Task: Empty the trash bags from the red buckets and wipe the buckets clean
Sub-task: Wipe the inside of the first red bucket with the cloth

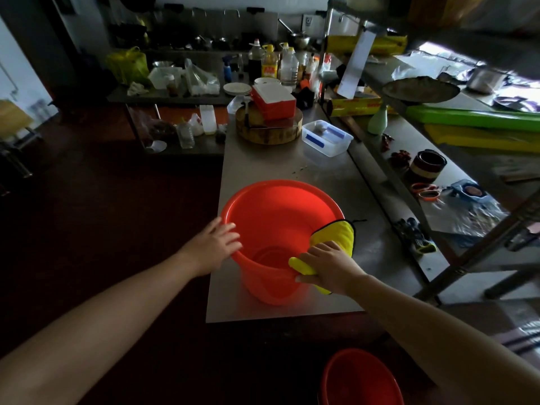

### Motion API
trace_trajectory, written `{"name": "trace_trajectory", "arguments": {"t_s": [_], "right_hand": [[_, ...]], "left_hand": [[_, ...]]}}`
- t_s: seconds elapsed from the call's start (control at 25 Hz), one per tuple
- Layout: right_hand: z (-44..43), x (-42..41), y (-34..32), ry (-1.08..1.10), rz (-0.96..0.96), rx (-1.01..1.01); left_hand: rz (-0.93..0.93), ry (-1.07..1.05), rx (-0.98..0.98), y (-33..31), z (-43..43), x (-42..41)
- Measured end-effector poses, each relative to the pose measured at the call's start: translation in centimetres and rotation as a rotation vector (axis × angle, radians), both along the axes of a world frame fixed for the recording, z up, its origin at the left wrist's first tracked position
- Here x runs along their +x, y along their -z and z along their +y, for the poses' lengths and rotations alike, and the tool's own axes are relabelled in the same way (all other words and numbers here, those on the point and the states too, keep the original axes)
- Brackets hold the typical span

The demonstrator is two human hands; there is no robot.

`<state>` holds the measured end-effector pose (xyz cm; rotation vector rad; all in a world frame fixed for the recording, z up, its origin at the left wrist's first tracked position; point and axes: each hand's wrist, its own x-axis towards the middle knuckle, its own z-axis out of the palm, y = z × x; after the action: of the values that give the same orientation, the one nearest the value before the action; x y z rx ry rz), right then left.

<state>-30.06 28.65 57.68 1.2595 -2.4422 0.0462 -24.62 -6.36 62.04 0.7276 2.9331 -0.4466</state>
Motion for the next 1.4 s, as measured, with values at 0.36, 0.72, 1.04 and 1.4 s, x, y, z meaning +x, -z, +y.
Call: {"name": "trace_trajectory", "arguments": {"t_s": [0.36, 0.72, 1.04, 1.4], "right_hand": [[-1.6, 0.4, -0.4, 0.043, -0.049, -0.002], [-0.9, -1.4, -1.6, 0.081, -0.188, 0.188], [0.3, -2.5, -1.8, 0.072, -0.267, 0.176], [-2.6, -0.2, -4.1, 0.281, -0.617, 0.453]], "left_hand": [[-0.07, 0.013, 0.407, 2.0, 7.2, 0.8], [-0.17, -0.041, 0.082, -1.3, 6.8, -1.7], [-0.127, -0.021, 0.263, 0.7, 7.1, -2.0], [0.03, 0.174, 0.09, 2.5, 6.4, 0.2]]}}
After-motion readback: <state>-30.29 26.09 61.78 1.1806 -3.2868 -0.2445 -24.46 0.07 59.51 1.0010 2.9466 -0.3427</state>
